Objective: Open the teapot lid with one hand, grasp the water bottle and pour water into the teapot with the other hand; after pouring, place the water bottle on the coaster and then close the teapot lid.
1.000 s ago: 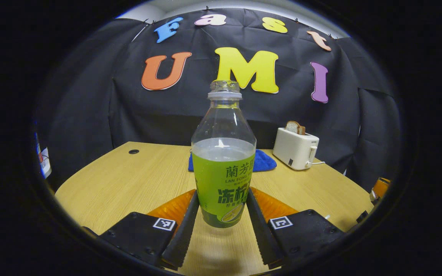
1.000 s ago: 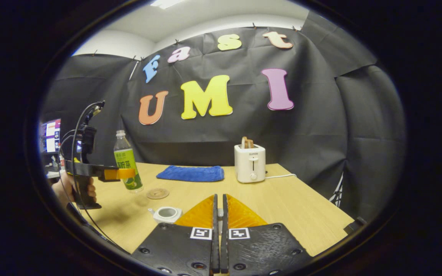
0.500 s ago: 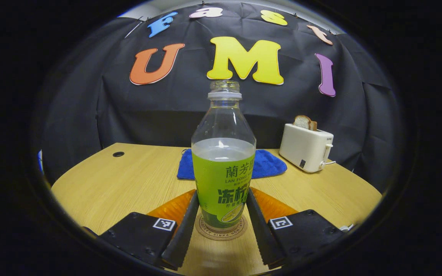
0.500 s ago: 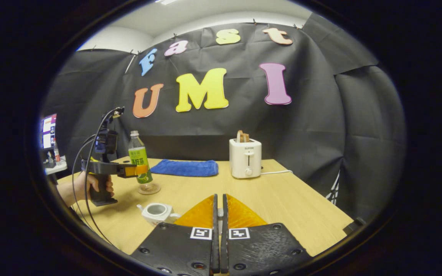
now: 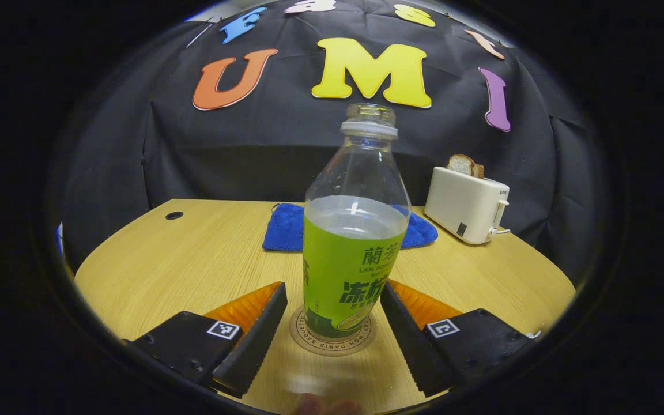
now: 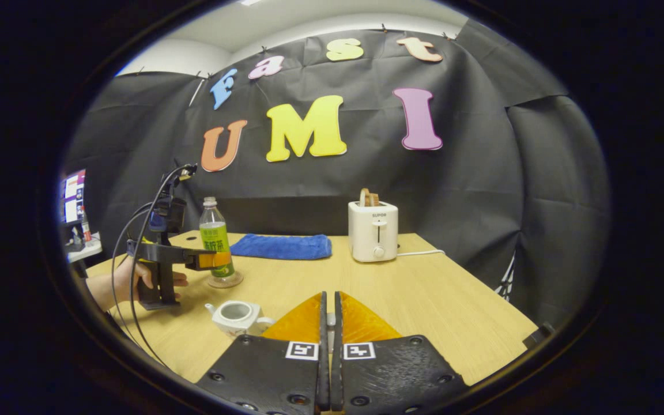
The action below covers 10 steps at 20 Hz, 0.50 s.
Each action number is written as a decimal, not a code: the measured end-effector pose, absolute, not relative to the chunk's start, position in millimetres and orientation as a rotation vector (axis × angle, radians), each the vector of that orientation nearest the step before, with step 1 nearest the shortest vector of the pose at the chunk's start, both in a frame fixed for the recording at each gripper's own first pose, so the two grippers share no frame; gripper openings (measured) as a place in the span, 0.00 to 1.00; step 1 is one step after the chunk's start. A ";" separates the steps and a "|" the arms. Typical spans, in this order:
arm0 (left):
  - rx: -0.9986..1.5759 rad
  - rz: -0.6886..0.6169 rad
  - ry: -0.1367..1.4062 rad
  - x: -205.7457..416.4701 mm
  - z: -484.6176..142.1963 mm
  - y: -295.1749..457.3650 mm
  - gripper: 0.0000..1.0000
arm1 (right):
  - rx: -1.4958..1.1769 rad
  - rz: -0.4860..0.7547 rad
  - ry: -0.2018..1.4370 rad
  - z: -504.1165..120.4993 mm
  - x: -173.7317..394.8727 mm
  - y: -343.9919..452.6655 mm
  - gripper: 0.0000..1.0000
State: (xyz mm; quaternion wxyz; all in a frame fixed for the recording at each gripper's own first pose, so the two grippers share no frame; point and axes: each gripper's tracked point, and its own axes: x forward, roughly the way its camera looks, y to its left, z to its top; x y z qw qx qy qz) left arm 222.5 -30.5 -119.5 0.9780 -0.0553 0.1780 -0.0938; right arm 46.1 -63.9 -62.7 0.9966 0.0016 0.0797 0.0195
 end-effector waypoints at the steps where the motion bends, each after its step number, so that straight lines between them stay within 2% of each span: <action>1: -0.115 -0.182 0.357 219.7 -117.7 -28.5 1.00 | 0.001 0.041 0.156 -61.5 46.0 -62.6 0.01; 6: -0.133 -0.143 0.380 173.3 -113.0 -6.7 1.00 | -0.008 0.099 0.142 -59.6 54.8 -38.8 0.01; 10: -0.123 -0.061 0.335 126.6 -97.2 29.1 1.00 | -0.014 0.197 0.128 -59.0 67.6 1.4 0.01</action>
